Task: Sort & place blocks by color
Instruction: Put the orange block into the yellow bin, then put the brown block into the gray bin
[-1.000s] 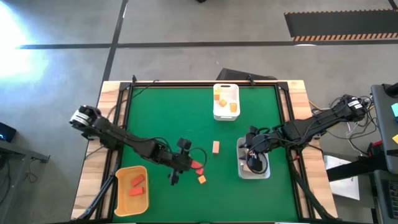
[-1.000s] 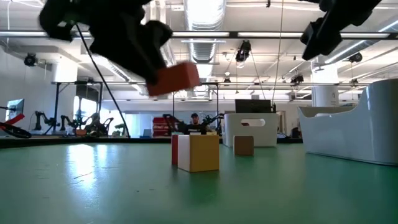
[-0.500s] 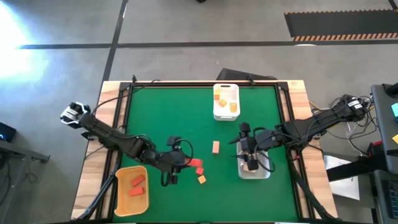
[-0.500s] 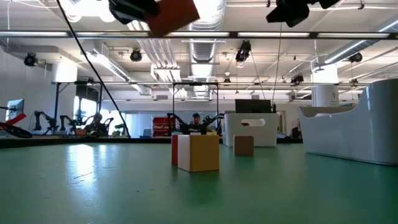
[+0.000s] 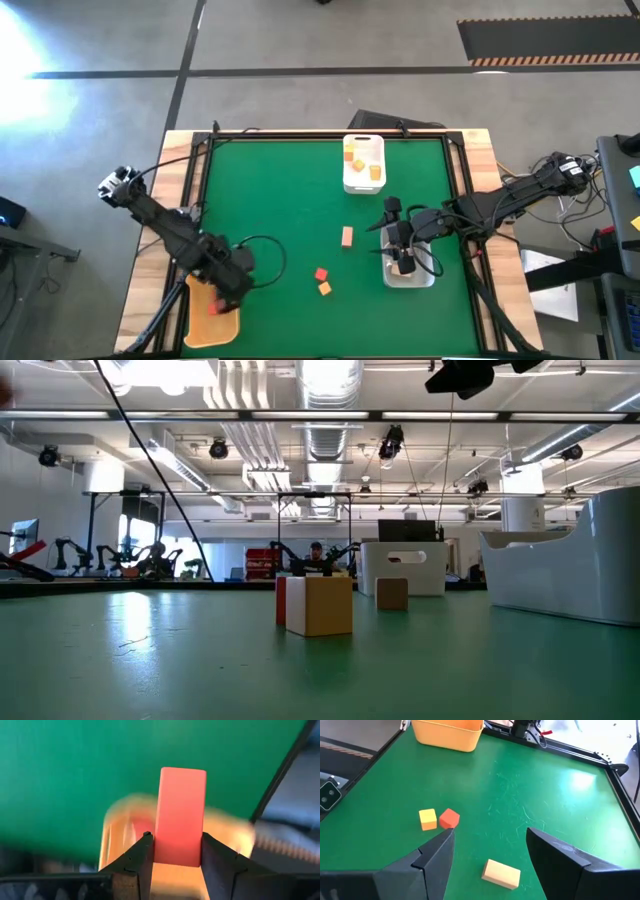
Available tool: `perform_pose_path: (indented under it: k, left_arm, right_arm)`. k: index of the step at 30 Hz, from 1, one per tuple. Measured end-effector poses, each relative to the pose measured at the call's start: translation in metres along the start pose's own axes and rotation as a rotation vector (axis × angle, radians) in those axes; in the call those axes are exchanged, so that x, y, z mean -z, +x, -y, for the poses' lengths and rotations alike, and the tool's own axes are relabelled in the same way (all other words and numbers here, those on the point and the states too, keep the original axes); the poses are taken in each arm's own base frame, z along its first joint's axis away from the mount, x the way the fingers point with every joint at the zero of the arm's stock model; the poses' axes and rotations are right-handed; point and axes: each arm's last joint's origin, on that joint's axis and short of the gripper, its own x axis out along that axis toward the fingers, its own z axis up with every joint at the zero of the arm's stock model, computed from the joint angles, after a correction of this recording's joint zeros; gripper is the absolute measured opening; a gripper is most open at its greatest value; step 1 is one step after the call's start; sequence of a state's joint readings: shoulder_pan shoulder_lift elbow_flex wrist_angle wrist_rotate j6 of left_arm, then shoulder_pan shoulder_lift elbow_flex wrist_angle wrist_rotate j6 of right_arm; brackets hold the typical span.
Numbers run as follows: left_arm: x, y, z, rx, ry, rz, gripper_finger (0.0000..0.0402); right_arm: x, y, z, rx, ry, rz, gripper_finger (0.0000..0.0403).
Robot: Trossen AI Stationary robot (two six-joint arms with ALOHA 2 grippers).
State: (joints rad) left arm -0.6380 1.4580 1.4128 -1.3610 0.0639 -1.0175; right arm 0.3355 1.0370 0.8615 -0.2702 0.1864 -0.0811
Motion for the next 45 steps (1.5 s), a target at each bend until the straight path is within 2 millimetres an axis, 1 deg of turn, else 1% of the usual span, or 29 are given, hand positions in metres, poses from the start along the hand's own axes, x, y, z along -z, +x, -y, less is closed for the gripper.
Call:
perform_pose_path:
  k: [4,6,11,16,18,20,24,29,33,36,40,43,45]
  left_arm:
    - [0.025,0.017,-0.005,-0.045,-0.117,-0.307,0.0113]
    - [0.03,0.029,-0.005,-0.035,-0.153,-0.392,0.0113]
    - [0.03,0.066,-0.009,-0.08,-0.18,-0.44,0.0113]
    - [0.035,0.1,-0.018,-0.173,-0.221,-0.607,0.0113]
    - [0.035,0.11,-0.019,-0.206,-0.232,-0.628,0.0116]
    - [0.035,0.118,-0.02,-0.237,-0.243,-0.641,0.0133]
    - [0.034,0.128,-0.02,-0.273,-0.246,-0.659,0.0162]
    - [0.034,0.13,-0.019,-0.284,-0.25,-0.664,0.0169]
    - [0.032,0.125,-0.016,-0.264,-0.25,-0.652,0.017]
    - [0.03,0.118,-0.011,-0.243,-0.245,-0.643,0.0171]
    - [0.025,0.102,0.0,-0.209,-0.232,-0.619,0.0172]
    - [0.018,0.088,0.009,-0.181,-0.202,-0.545,0.0172]
    - [0.013,0.078,0.016,-0.164,-0.147,-0.448,0.0172]
  right_arm:
    - [0.002,0.001,0.0,-0.001,-0.001,-0.006,0.0235]
    - [0.003,0.001,0.0,-0.001,-0.002,-0.009,0.0235]
    - [0.004,0.002,-0.001,-0.002,-0.004,-0.014,0.0235]
    - [0.005,0.002,-0.001,-0.003,-0.005,-0.016,0.0235]
    - [0.005,0.002,-0.001,-0.003,-0.005,-0.019,0.0235]
    - [0.005,0.002,-0.001,-0.003,-0.012,-0.02,0.0235]
    - [0.005,0.002,-0.001,-0.003,-0.012,-0.02,0.0235]
    - [0.006,0.002,-0.001,-0.004,-0.002,-0.024,0.0235]
    - [0.006,0.002,-0.001,-0.004,-0.002,-0.024,0.0235]
    - [0.006,0.002,-0.001,-0.004,-0.001,-0.024,0.0235]
    - [0.006,0.002,-0.001,-0.003,0.023,-0.024,0.0235]
    - [0.006,0.003,-0.001,-0.003,0.024,-0.026,0.0235]
    - [0.006,0.005,-0.002,-0.004,0.024,-0.028,0.0235]
